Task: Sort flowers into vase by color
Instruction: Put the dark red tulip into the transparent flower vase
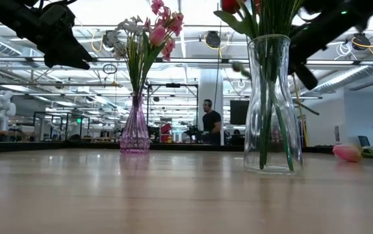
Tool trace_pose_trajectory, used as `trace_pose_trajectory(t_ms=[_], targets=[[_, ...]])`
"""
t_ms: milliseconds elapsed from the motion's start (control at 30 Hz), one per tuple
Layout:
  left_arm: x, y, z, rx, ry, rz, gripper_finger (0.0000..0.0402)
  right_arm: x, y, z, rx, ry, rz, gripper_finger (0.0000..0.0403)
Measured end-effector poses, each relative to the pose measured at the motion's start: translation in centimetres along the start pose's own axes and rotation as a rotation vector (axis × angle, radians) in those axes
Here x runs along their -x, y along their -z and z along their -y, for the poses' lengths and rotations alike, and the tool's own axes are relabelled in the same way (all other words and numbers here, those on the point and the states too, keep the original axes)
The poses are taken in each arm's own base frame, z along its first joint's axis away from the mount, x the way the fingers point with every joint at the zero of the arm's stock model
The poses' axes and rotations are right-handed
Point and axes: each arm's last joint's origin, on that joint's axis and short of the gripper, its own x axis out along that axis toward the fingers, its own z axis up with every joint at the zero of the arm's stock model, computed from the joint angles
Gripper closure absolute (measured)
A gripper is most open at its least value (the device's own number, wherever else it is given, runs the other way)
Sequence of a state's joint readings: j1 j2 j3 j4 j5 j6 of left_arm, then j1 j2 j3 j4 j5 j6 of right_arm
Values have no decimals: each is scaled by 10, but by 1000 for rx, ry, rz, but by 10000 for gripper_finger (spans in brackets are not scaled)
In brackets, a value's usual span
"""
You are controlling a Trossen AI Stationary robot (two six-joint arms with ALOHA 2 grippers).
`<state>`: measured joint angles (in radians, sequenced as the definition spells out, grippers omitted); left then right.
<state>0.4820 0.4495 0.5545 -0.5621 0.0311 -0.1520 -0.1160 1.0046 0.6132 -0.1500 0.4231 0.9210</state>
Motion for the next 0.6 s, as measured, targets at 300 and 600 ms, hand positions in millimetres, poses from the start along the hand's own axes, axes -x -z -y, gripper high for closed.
trace_pose_trajectory(t_ms=[300, 600], targets=[[0, 0, 0, -3, 0, 0, 187, 65, -20, 14, 64, -218, 187, 402], [0, 0, 0, -2, 0, 0, 187, 112, -36, 8, 123, -574, 315, 402]])
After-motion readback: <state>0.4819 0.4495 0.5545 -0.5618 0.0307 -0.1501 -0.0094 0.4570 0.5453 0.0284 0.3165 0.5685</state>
